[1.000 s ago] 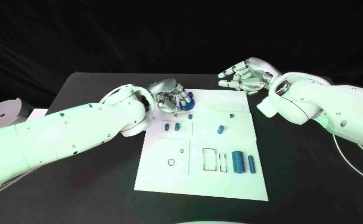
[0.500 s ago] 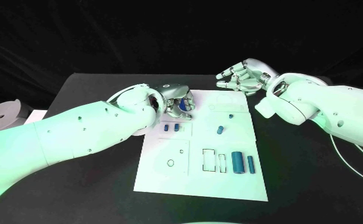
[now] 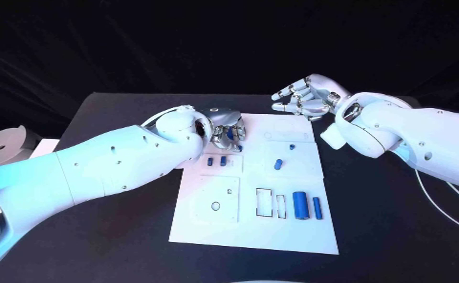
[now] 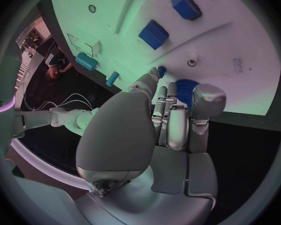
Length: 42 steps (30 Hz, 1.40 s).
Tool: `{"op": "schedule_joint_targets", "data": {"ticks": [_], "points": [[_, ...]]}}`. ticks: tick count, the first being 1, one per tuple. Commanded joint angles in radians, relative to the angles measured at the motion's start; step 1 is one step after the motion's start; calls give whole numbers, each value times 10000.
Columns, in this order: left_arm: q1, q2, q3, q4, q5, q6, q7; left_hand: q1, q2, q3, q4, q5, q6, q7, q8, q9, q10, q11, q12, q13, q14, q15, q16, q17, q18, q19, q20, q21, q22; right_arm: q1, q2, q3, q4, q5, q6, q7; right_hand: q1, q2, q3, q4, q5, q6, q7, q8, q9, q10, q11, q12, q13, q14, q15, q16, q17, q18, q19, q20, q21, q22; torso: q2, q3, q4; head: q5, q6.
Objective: Assemble the parts on the task board
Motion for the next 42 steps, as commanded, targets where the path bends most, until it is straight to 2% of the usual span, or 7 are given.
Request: {"op": "schedule_joint_targets", "data": {"ticks": [1,14,27,35,42], "points": [[-30,91,0,-109,-203,273,-111,40,126,131,-5,-14,93,13,-62,-30,104,-6,-77,-47,378,-36,-25,-20,-88,192,-7,69,40,-10,17,0,-6,-6,156,121,18,66,-34,-48,55,54,-15,55,14,-47,13,56,7,747,-9,-36,1491,65,-48,-5,-47,3,-8,-1,-11,0,-18],[-150,302,-3,-301,-216,563,-57,116,162,542,-59,-14,361,-43,-174,-134,431,-62,-285,-231,387,-77,7,-96,-115,227,-40,248,224,-13,40,0,-15,-3,173,134,27,76,-33,-53,59,55,-16,56,14,-45,12,62,8,749,-9,-32,1495,64,-46,-6,-46,6,-12,9,5,-28,-53],[-189,374,-8,-290,-216,728,-103,108,129,699,-94,-13,465,-75,-220,-172,532,-83,-406,-301,379,-98,0,-159,-119,228,-58,273,261,-14,45,0,-15,-1,186,144,34,81,-32,-57,61,56,-16,56,14,-41,11,72,13,749,-10,-31,1497,64,-45,-6,-44,8,-12,11,12,-32,-55],[-206,422,-10,-334,-268,923,-225,235,230,1239,-261,6,685,-59,-298,-235,784,-97,-619,-382,381,-121,46,-180,-128,227,-83,318,330,-14,46,0,-5,0,186,150,34,81,-32,-57,61,56,-16,56,14,-41,11,72,13,749,-10,-31,1497,64,-45,-6,-44,8,-8,4,0,-43,-71],[-239,440,-11,-403,-360,958,-362,378,333,1974,-590,14,1035,-13,-306,-255,1197,-120,-745,-370,393,-150,135,-129,-153,245,-112,466,484,-14,45,0,-3,0,184,153,34,81,-32,-57,61,56,-16,56,14,-41,11,72,13,749,-10,-31,1497,64,-45,-6,-44,8,-8,7,0,-61,-87]]}}
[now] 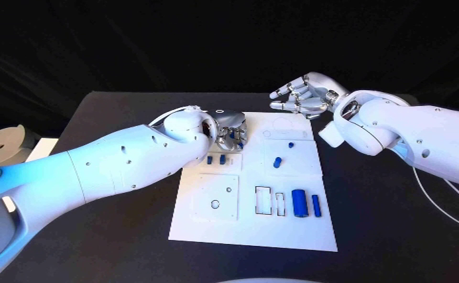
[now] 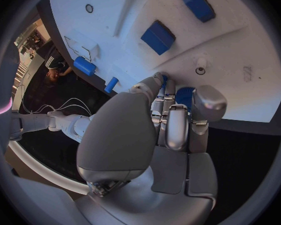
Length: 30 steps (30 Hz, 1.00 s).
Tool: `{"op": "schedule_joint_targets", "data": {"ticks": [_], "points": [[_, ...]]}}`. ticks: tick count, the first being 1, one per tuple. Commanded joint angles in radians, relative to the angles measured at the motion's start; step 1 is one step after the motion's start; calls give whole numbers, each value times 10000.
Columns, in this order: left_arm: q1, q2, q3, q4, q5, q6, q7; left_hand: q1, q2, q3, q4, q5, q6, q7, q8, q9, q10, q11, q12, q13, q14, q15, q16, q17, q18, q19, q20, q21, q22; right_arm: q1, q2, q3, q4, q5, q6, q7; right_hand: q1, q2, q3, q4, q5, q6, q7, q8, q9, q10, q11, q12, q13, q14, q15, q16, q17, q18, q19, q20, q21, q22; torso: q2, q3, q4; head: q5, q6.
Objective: Assemble the parts on the task board
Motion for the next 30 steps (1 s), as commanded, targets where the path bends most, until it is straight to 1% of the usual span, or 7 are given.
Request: {"op": "schedule_joint_targets", "data": {"ticks": [1,5,9,17,24,27,30], "points": [[-100,-7,-63,-65,-153,435,-230,102,57,300,-145,42,136,18,-44,-12,150,-8,-97,18,396,-73,70,41,-160,194,-62,85,67,-7,7,0,11,-10,137,111,34,81,-4,-29,62,57,-16,56,14,-42,11,32,13,749,-10,-31,1501,64,-45,-6,-44,8,2,1,6,-13,-11],[-110,-63,-59,-13,-165,174,-263,-47,-69,947,-448,36,182,79,-190,-82,253,44,-319,6,388,-16,115,32,-182,180,-49,165,167,-7,9,0,10,-10,134,116,34,81,-4,-29,62,57,-16,56,14,-42,11,32,13,749,-10,-31,1501,64,-45,-6,-44,8,-3,2,9,-28,22],[-117,-165,0,151,-153,-44,-268,-293,-226,1461,-663,34,173,127,-333,-146,247,74,-515,-2,371,15,130,-17,-181,159,-27,200,225,-7,14,0,3,-10,133,122,34,81,-4,-29,62,57,-16,56,14,-42,11,32,13,749,-10,-31,1501,64,-45,-6,-44,8,-2,-6,12,-41,31],[-114,-533,134,702,-128,-502,-295,-554,-359,1673,-785,13,218,133,-406,-174,271,94,-572,2,361,19,139,-59,-187,149,-5,248,287,-8,17,0,-8,-10,127,136,34,81,-4,-29,62,57,-16,56,14,-42,11,32,13,749,-10,-31,1501,64,-45,-6,-44,8,-14,7,20,-27,70],[-80,-1208,332,1478,133,-786,-328,-690,-405,1706,-817,1,267,130,-420,-177,311,88,-567,10,361,18,153,-61,-189,149,1,274,318,-9,8,0,-9,-10,122,139,34,81,-4,-29,62,57,-16,56,14,-42,11,32,13,749,-10,-31,1501,64,-45,-6,-44,8,-8,2,28,-16,94],[-60,-1522,386,1760,272,-830,-381,-775,-422,1711,-825,-7,301,122,-426,-178,335,80,-565,15,359,15,155,-74,-187,147,3,276,325,-9,-9,0,-7,-10,120,139,34,81,-4,-29,62,57,-16,56,14,-42,11,32,13,749,-10,-31,1501,64,-45,-6,-44,8,-9,12,39,-17,104],[-50,-1774,417,1927,368,-868,-429,-848,-438,1703,-827,-12,328,113,-430,-178,357,72,-563,19,357,10,154,-90,-187,147,3,287,338,-9,-17,0,-11,-10,120,140,34,81,-4,-29,62,57,-16,56,14,-42,11,32,13,749,-10,-31,1501,64,-45,-6,-44,8,-8,4,44,-16,106]]}}
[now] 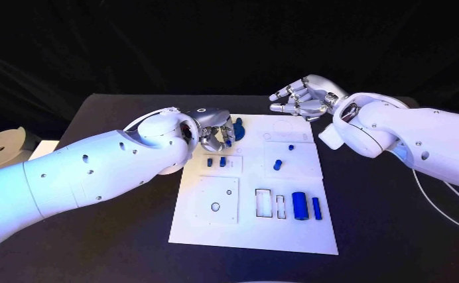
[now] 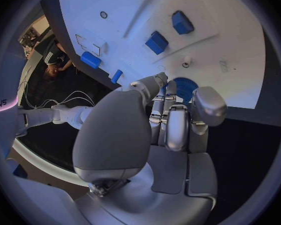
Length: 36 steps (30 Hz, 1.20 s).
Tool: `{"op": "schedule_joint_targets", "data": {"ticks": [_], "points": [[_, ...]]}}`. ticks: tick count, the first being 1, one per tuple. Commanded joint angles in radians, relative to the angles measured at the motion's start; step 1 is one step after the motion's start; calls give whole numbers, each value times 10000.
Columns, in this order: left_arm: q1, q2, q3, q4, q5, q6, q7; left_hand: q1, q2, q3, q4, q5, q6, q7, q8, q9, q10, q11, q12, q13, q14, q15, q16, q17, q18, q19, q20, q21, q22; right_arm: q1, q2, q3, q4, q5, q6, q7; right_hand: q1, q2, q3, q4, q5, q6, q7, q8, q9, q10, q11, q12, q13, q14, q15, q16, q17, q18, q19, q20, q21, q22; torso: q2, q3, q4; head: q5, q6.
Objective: Assemble the parts on the task board
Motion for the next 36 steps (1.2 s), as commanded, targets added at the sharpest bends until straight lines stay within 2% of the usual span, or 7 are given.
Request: {"op": "schedule_joint_targets", "data": {"ticks": [1,6,10,19,24,36], "points": [[19,-192,25,173,315,-244,-143,-114,28,48,6,-70,86,6,-69,3,70,5,-42,6,357,10,36,-11,-189,130,20,70,13,-7,-2,0,-1,-16,118,107,34,81,-4,-29,62,56,-16,56,14,-42,11,32,13,749,-10,-31,1504,64,-45,-6,-44,8,5,1,16,-3,2],[25,-460,42,165,402,-143,-254,-200,6,30,7,-77,107,-4,-79,1,83,-1,-46,8,356,5,41,-17,-190,131,20,83,29,-16,-3,0,-13,-16,120,109,34,81,-4,-29,62,56,-16,56,14,-42,11,32,13,749,-10,-31,1504,64,-45,-6,-44,8,8,-10,-4,34,-17],[21,-520,44,21,441,-110,-284,-224,3,25,9,-78,111,-7,-83,0,85,-4,-47,8,356,4,43,-18,-190,131,20,90,36,-23,0,0,-19,-30,119,111,34,81,-4,-29,62,56,-16,56,14,-42,11,32,13,749,-10,-31,1504,64,-45,-6,-44,8,13,-14,-16,58,3],[-13,-361,38,-297,531,76,-254,-256,2,19,13,-79,117,-8,-88,-2,87,-6,-49,9,357,3,47,-16,-186,127,20,69,21,-40,31,0,-32,-50,132,119,59,107,-5,-43,68,65,-18,61,16,-34,9,57,21,749,-12,-35,1501,64,-42,-8,-45,9,28,-13,-45,82,-27],[-25,-308,25,-384,593,236,-233,-423,-18,-55,49,-95,141,-22,-108,-6,96,-14,-52,13,354,-2,52,-32,-183,122,21,62,25,-44,30,0,-33,-52,134,116,59,107,-5,-43,68,65,-18,61,16,-34,9,57,21,749,-12,-35,1501,64,-42,-8,-45,9,14,4,-22,74,-69],[-37,-220,-5,-381,632,495,-215,-451,-23,-75,52,-97,147,-27,-112,-7,99,-19,-51,14,352,-4,49,-44,-181,120,20,54,20,-46,33,0,-35,-50,131,121,64,111,-6,-47,68,66,-18,61,16,-40,9,41,9,749,-12,-36,1501,64,-43,-8,-47,6,11,-1,-29,98,-74]]}}
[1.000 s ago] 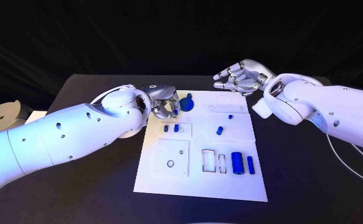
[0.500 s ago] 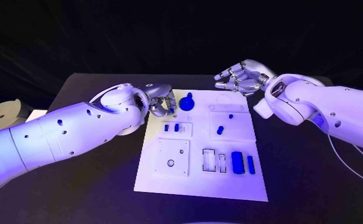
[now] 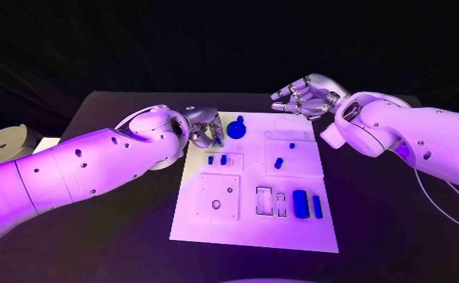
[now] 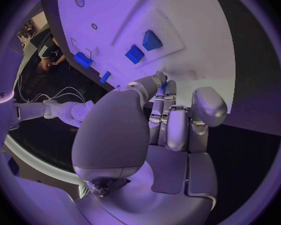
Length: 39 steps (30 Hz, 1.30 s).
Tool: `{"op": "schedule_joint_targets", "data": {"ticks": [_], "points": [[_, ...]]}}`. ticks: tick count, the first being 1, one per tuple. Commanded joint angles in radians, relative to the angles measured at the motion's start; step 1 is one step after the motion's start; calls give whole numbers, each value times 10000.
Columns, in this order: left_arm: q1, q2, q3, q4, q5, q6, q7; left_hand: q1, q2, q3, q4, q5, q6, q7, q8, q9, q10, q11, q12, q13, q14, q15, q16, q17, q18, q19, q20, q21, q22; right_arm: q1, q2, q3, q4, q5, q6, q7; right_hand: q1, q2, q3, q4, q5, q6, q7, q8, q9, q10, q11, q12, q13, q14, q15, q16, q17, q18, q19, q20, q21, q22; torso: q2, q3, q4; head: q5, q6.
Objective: Assemble the parts on the task board
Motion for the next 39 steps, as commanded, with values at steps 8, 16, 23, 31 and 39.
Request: {"op": "schedule_joint_targets", "data": {"ticks": [8,16,23,31,39], "points": [[-29,119,-9,-38,95,356,35,-116,1,-44,23,-58,57,-11,-51,6,93,-10,-52,12,352,-4,49,-8,-181,121,20,17,-6,-8,15,0,-1,-45,132,103,11,58,-6,-47,68,66,-18,61,16,-40,9,41,-2,749,-12,-36,1495,64,-43,-8,-47,6,-2,-1,-3,13,16],[-38,185,-29,-110,96,441,126,-125,24,-52,11,-52,83,-30,-48,9,115,-26,-43,18,350,-13,51,-13,-183,121,17,30,9,-8,26,0,-3,-45,137,104,11,58,-6,-47,68,66,-18,61,16,-40,9,41,-2,749,-12,-36,1495,64,-43,-8,-47,6,1,-5,-4,8,2],[-49,229,-45,-142,97,507,161,-123,32,-55,0,-50,95,-39,-47,11,127,-34,-39,21,350,-18,54,-10,-182,120,15,31,11,-8,34,0,-8,-44,142,105,11,58,-6,-47,68,66,-18,61,16,-40,9,41,-2,749,-12,-36,1495,64,-43,-8,-47,6,-1,-1,-10,9,-10],[-51,238,-50,-184,97,616,107,-122,38,-58,-8,-49,103,-44,-46,11,133,-38,-38,23,348,-21,50,-22,-179,117,13,18,2,-8,31,0,-7,-43,144,101,11,58,-6,-47,68,66,-18,61,16,-40,9,41,-2,749,-12,-36,1495,64,-43,-8,-47,6,4,2,-2,10,-15],[-52,248,-52,-196,97,672,67,-166,10,-99,-26,-54,86,-27,-71,3,103,-29,-57,18,342,-22,44,-44,-172,107,9,-16,-20,-8,32,0,-7,-42,142,101,11,58,-6,-47,68,66,-18,61,16,-40,9,41,-2,749,-12,-36,1495,64,-43,-8,-47,6,-1,1,-9,9,-29]]}}
